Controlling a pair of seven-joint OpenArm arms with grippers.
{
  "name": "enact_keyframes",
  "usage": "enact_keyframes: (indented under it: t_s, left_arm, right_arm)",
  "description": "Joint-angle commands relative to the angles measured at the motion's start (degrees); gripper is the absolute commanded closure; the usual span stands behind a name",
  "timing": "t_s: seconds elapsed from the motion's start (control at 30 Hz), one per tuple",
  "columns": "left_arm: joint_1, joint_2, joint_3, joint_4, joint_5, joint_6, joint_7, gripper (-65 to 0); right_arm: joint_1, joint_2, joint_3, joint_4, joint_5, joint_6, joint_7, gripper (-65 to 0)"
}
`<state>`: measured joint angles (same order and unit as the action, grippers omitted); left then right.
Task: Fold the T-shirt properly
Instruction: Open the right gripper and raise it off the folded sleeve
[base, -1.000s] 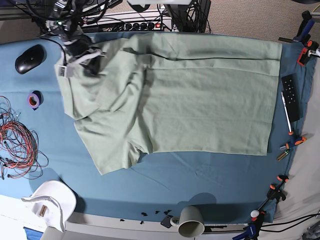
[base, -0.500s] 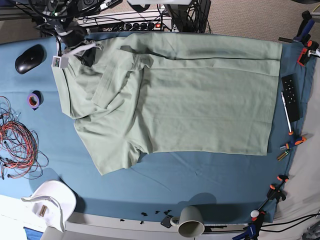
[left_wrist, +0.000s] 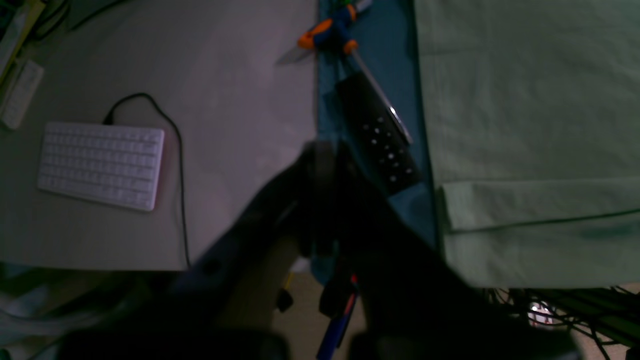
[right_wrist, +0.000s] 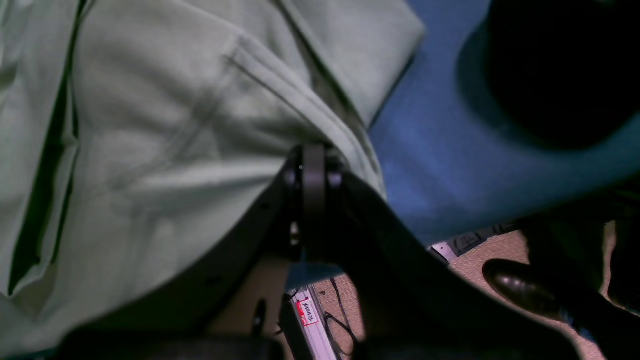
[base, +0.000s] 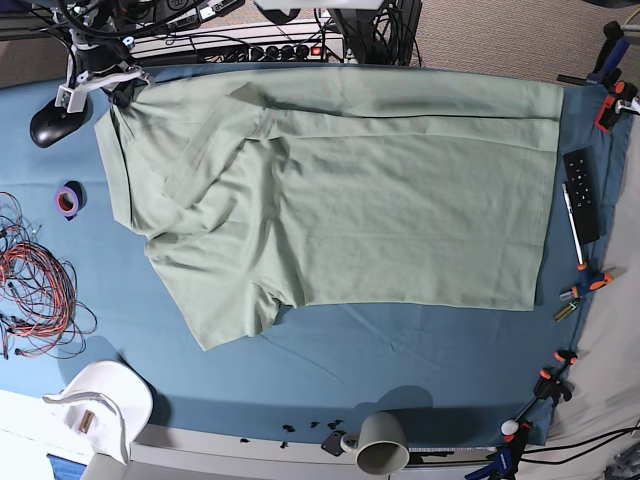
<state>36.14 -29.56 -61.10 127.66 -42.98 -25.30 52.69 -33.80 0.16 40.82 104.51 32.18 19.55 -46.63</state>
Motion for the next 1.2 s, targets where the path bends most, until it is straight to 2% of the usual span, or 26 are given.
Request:
enact_keyframes:
  t_s: [0.0, 0.2, 0.63, 0.73, 1.0, 1.1, 1.17]
  left_arm:
    - [0.2, -1.1, -0.6, 0.7, -0.3, 0.2, -1.1, 0.0]
    - [0.2, -1.1, -0.6, 0.7, -0.3, 0.2, -1.1, 0.0]
    - [0.2, -1.1, -0.6, 0.7, -0.3, 0.2, -1.0, 0.0]
    - [0.2, -1.1, -0.6, 0.7, -0.3, 0.2, -1.0, 0.0]
    - [0.2, -1.1, -0.6, 0.7, -0.4, 0.2, -1.0, 0.0]
    - [0.2, -1.1, -0.6, 0.7, -0.4, 0.2, -1.1, 0.0]
    - [0.2, -1.1, -0.6, 0.7, -0.4, 0.2, -1.2, 0.0]
  right_arm:
    - [-2.3, 0.3, 0.4, -0.6, -3.2, -1.8, -5.1, 0.0]
    - [-6.2, 0.3, 0.4, -0.6, -1.6, -1.8, -5.0, 0.0]
    - [-8.0, -0.7, 0.5, -0.6, -1.5, -1.7, -4.8, 0.0]
    - [-7.9, -0.3, 0.6, -0.1, 0.4, -0.5, -4.3, 0.0]
    - [-7.9, -0.3, 1.3, 8.9, 0.3, -0.3, -4.2, 0.0]
    - [-7.1, -0.3, 3.5, 16.1, 0.1, 0.0, -4.0, 0.0]
    - [-5.0, -0.3, 6.1, 21.5, -0.5, 1.5, -3.9, 0.0]
